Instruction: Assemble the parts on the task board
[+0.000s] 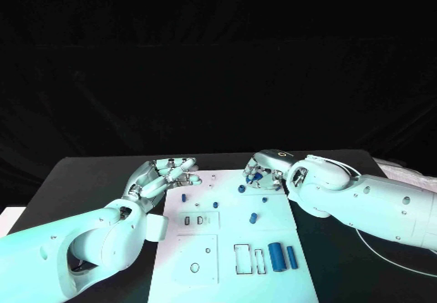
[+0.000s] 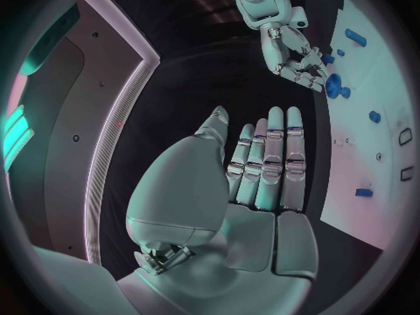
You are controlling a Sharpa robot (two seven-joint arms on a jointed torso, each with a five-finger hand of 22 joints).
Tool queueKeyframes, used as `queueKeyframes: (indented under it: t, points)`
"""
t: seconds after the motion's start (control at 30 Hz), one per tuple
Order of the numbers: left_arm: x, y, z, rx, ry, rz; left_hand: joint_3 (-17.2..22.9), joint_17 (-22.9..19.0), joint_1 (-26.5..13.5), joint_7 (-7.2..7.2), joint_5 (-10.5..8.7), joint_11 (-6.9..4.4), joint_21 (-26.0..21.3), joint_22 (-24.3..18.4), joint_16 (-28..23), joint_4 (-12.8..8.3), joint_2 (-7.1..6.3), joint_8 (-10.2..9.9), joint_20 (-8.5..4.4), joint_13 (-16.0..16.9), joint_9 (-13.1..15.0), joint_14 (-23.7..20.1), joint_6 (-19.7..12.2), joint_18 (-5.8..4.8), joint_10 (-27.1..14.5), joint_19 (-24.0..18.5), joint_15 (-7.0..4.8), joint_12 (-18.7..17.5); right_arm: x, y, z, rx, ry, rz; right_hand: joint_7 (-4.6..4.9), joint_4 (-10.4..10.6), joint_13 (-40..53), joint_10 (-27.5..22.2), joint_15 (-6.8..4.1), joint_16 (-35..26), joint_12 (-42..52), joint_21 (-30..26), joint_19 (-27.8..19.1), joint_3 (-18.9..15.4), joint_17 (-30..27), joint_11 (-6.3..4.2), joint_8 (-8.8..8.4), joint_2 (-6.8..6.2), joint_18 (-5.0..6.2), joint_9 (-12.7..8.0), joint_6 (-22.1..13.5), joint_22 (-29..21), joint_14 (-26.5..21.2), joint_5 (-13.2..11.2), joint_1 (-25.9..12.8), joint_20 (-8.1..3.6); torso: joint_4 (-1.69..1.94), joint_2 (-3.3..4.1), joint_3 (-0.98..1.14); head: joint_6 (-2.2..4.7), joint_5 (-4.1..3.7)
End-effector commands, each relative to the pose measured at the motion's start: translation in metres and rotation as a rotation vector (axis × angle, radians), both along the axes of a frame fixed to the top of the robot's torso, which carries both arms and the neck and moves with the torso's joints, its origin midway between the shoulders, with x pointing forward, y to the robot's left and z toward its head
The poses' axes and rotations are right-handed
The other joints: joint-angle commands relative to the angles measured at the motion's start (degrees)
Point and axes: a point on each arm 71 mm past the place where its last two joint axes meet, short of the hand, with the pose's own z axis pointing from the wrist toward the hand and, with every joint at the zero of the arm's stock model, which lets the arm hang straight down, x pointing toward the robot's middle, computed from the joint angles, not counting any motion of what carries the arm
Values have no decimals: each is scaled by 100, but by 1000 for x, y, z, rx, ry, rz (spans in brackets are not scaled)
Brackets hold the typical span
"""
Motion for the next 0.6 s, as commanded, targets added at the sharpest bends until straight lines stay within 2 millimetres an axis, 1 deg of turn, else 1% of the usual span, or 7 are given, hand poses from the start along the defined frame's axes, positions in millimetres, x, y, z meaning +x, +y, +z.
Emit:
queueKeyframes:
  t: [0.03,0.2,0.23,0.33,0.47,0.5,0.6]
  points:
    - [-1,-3,1,-20,11,-25,-12,10,-18,51,-38,41,-22,-10,-25,-29,17,-36,26,-9,-9,-37,9,61,-7,-17,5,-23,0,3,-3,-126,-12,8,-35,83,8,8,4,875,-18,673,118,90,897,24,-15,-83,-92,6,7,781,333,-12,15,15,20,111,0,22,-32]
    - [-1,-3,1,-22,13,-26,-13,12,-19,53,-38,42,-23,-11,-27,-30,18,-39,27,-9,-9,-36,8,61,-8,-17,6,-26,-1,6,-4,-140,-5,19,-16,228,10,-61,27,1482,-17,1265,69,139,1502,50,-20,-225,-143,2,-40,1410,271,-109,27,49,31,153,-1,27,-47]
    - [-1,-3,1,-22,13,-26,-14,12,-19,54,-38,43,-24,-11,-27,-31,18,-40,27,-9,-9,-36,7,61,-9,-17,6,-26,-1,7,-4,-142,-4,20,-14,251,10,-58,35,1543,-15,1325,58,152,1567,37,-16,-217,-150,5,-35,1476,262,-110,38,54,36,160,0,28,-50]
    - [-1,-3,1,-23,15,-27,-14,13,-19,54,-38,43,-24,-12,-28,-31,18,-41,27,-9,-9,-36,6,61,-10,-17,7,-28,0,10,-4,-150,-5,23,-18,311,11,-56,41,1781,-15,1568,83,147,1841,32,-17,-266,-180,5,-43,1771,267,-130,44,62,45,173,1,28,-57]
    - [-1,-3,1,-22,16,-28,-15,18,-18,58,-37,46,-25,-13,-29,-34,19,-47,28,-10,-10,-33,2,61,-14,-16,8,-33,0,13,-4,-159,-2,26,-26,365,11,-44,41,1963,-15,1753,83,162,2028,27,-16,-285,-199,7,-40,1975,263,-130,76,69,60,176,-2,18,-63]
    - [-1,-3,1,-22,17,-27,-15,18,-18,58,-37,46,-25,-13,-29,-34,19,-47,28,-10,-10,-33,2,61,-14,-16,8,-33,1,14,-4,-161,0,27,-27,369,11,-43,39,1981,-15,1770,83,166,2047,26,-16,-285,-202,7,-40,1994,263,-130,81,70,62,172,-4,5,-57]
    - [-1,-3,1,-21,18,-26,-17,25,-18,62,-37,49,-26,-14,-31,-39,20,-54,29,-11,-11,-28,-4,62,-20,-13,9,-40,1,16,-4,-165,3,29,-27,386,11,-43,40,2041,-15,1831,96,172,2122,26,-15,-284,-211,8,-36,2073,265,-130,85,70,67,179,-4,0,-34]
